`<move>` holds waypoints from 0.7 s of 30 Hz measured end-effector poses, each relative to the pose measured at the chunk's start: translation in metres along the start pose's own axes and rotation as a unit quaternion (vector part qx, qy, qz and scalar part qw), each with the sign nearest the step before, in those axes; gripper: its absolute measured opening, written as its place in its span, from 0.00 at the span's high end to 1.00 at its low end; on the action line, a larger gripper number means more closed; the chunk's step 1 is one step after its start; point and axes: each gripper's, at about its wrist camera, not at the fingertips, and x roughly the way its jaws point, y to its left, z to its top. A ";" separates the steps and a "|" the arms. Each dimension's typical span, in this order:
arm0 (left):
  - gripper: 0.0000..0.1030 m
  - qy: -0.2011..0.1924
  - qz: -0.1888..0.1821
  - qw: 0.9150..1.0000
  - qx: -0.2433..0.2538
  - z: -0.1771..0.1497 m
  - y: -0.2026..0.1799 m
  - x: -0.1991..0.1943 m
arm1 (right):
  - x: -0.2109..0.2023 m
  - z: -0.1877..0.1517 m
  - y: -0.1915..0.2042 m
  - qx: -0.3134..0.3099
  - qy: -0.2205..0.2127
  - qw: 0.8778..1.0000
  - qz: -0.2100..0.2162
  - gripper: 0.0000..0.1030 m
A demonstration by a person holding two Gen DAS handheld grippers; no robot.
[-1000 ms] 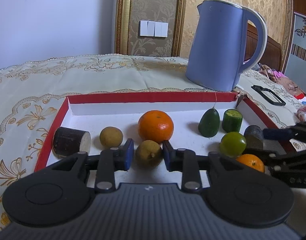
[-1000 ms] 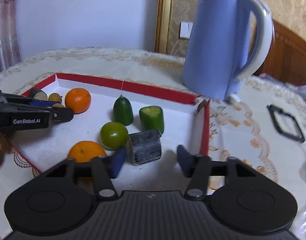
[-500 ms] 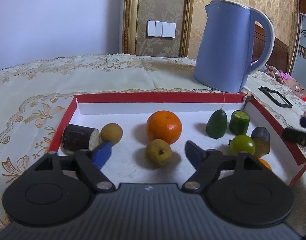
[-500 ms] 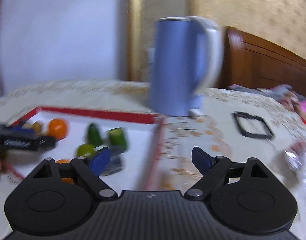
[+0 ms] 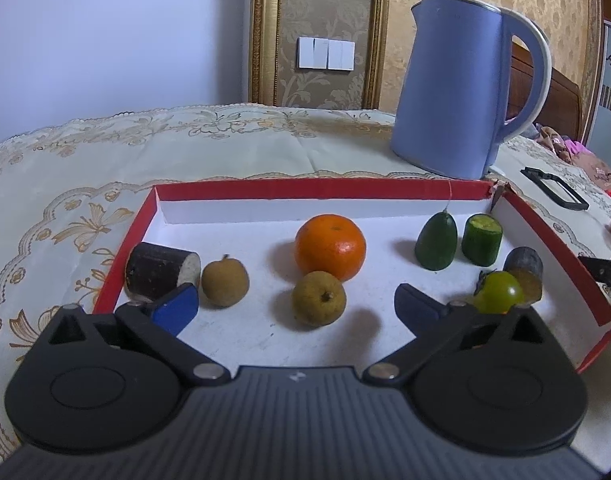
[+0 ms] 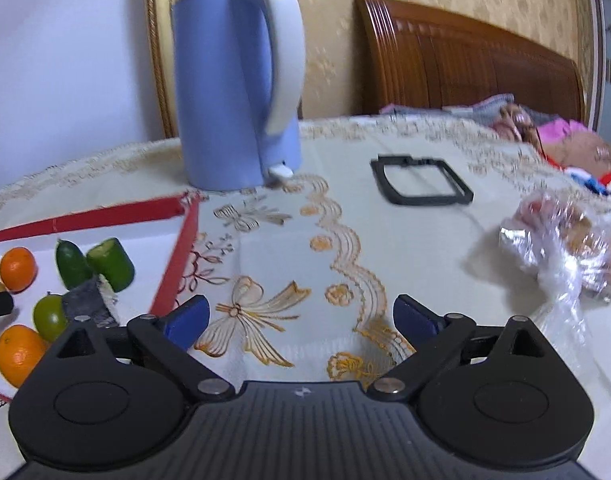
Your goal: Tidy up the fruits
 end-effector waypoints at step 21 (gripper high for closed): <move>0.00 0.039 0.004 0.999 0.022 -0.006 -0.002 -0.004 | 0.003 0.001 -0.004 0.019 -0.013 1.000 0.013 0.03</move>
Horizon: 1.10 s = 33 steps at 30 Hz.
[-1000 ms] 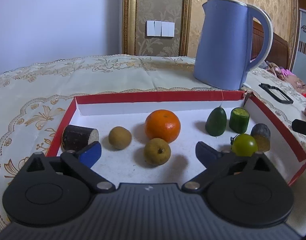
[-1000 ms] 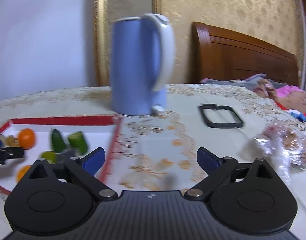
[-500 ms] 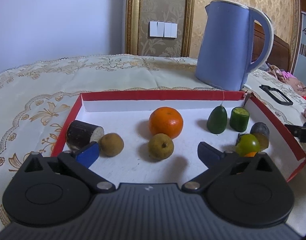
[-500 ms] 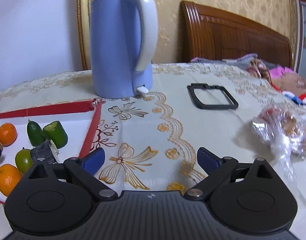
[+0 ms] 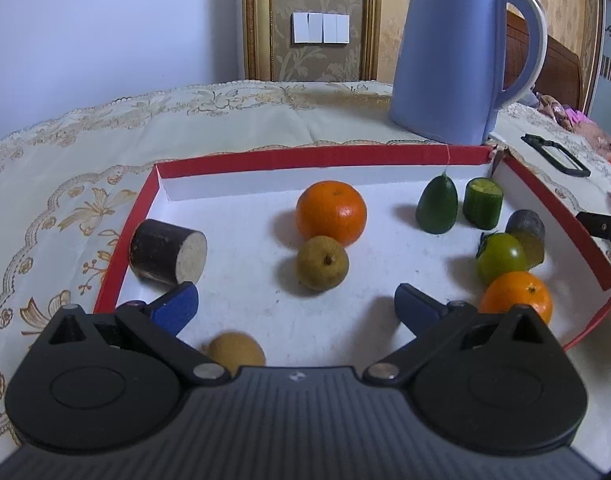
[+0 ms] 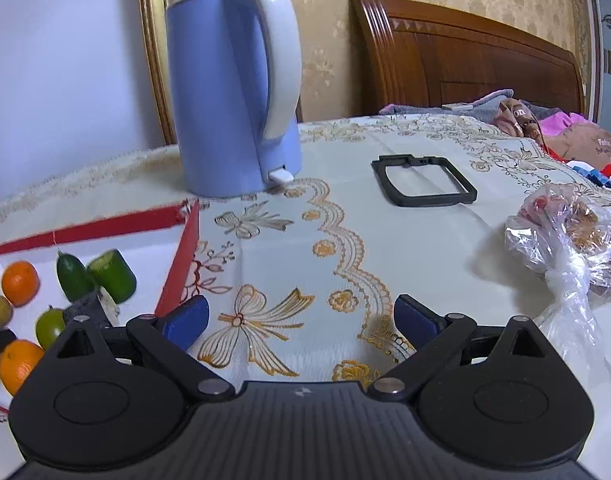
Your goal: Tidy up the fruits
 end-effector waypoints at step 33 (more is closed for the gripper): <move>0.00 -0.030 0.002 0.999 -0.039 0.007 0.020 -0.013 | -0.005 0.000 -0.006 0.025 -0.009 0.999 0.026 0.03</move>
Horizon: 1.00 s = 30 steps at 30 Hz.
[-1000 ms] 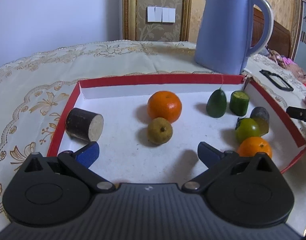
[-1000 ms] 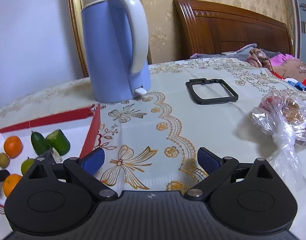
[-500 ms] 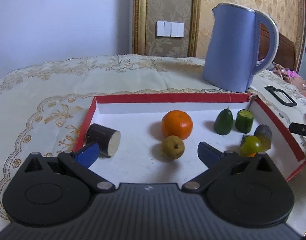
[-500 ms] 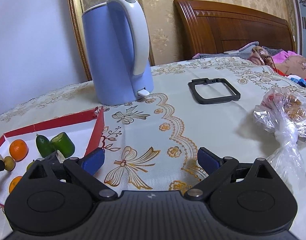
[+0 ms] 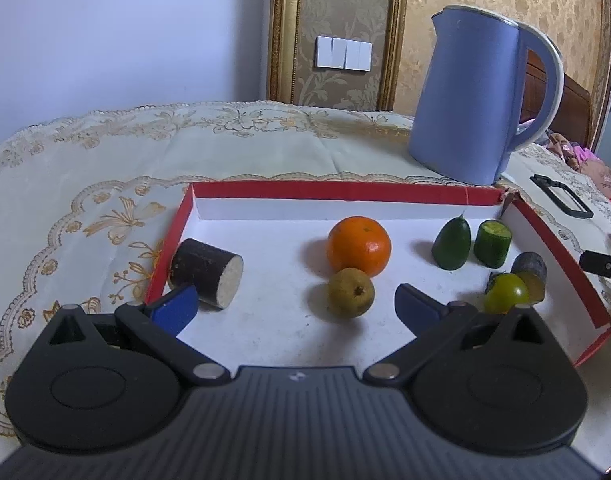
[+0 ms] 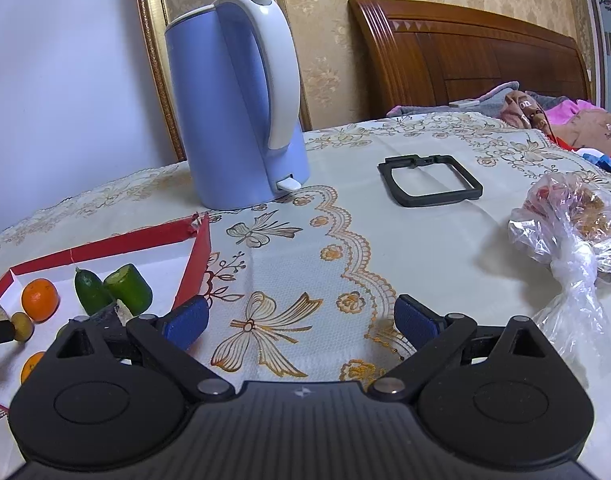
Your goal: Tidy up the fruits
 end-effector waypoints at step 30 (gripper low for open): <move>0.00 -0.003 0.011 1.000 0.013 -0.003 -0.004 0.002 | 0.000 -0.001 0.001 -0.001 0.003 1.000 0.004 0.03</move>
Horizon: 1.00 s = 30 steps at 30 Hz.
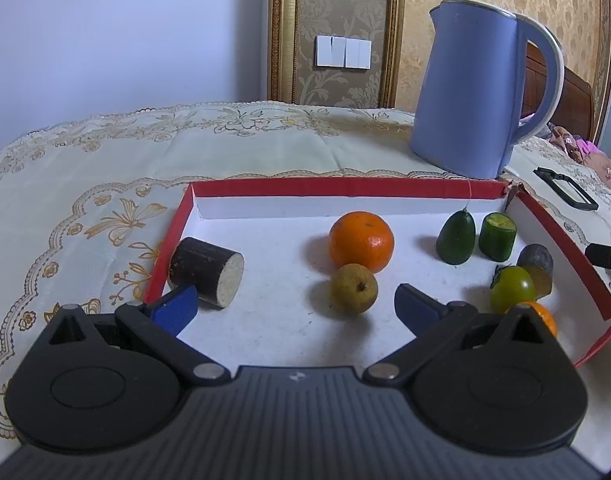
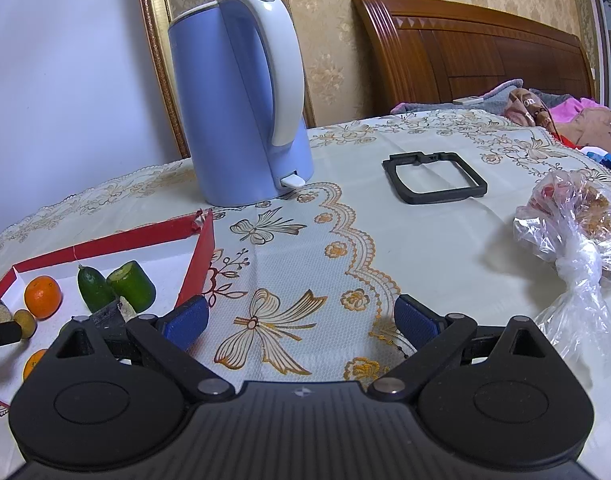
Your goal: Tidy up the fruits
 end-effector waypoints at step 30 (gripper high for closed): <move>0.00 -0.023 0.008 1.000 0.018 -0.003 -0.005 -0.005 | -0.001 0.000 0.000 0.003 0.001 1.000 0.002 0.03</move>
